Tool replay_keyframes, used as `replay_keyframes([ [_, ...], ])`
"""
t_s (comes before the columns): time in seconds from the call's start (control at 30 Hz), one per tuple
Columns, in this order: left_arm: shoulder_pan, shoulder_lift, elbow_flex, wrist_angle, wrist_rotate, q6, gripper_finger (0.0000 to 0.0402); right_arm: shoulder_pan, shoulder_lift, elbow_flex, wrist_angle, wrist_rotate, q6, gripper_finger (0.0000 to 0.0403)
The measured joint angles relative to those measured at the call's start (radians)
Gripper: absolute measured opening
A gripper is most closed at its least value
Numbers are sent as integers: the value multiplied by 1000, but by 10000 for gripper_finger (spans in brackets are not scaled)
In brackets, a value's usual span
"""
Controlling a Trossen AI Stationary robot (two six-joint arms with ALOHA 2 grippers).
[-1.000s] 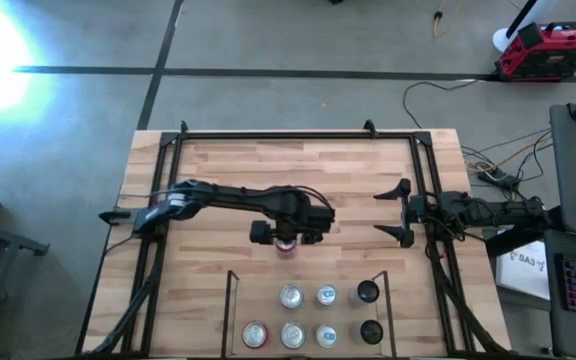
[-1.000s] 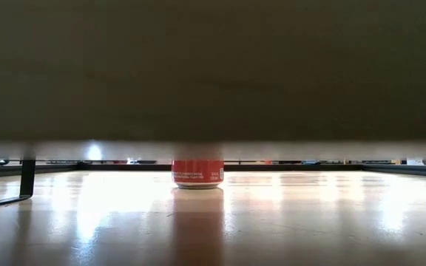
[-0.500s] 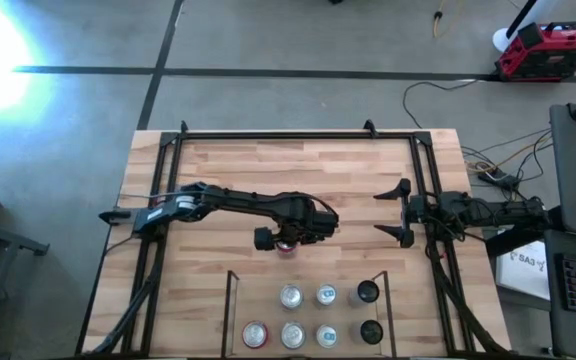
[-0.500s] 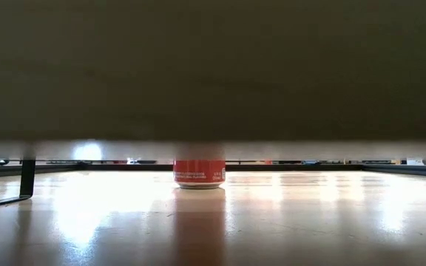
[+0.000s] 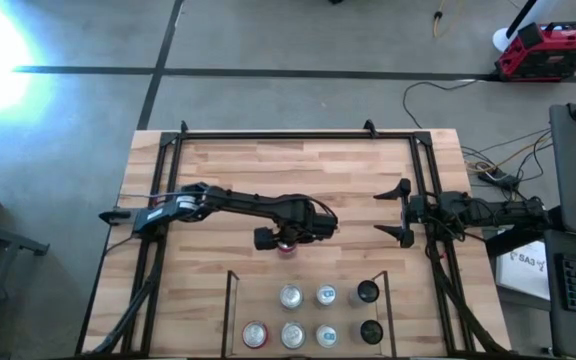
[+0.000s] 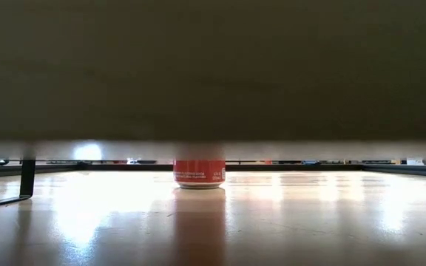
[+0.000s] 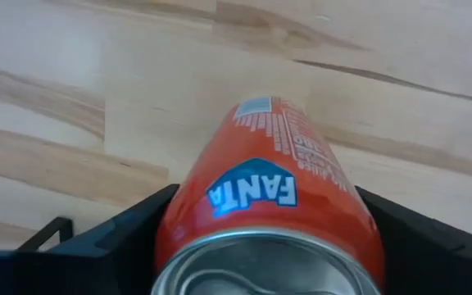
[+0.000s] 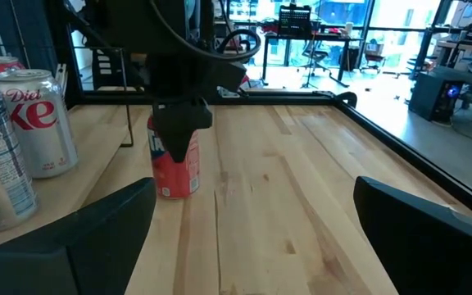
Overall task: Place canned beverage on shelf
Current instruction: Put the red soda can on the shelf aligned with the other red soda can
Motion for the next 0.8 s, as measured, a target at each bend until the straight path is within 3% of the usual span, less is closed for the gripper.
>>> replay_keyframes([
  [0.1,-6,0,2,1,-2,25,289,0,0,0,0,0,0,400],
  [0.3,-15,-3,44,-26,43,103,289,0,0,0,0,0,0,400],
  [0.43,-18,-12,140,-125,45,103,289,0,0,0,0,0,0,400],
  [0.53,-26,-35,201,-132,41,83,289,0,0,0,0,0,0,400],
  [0.8,-111,-106,175,-135,35,-106,289,0,-1,0,0,0,0,400],
])
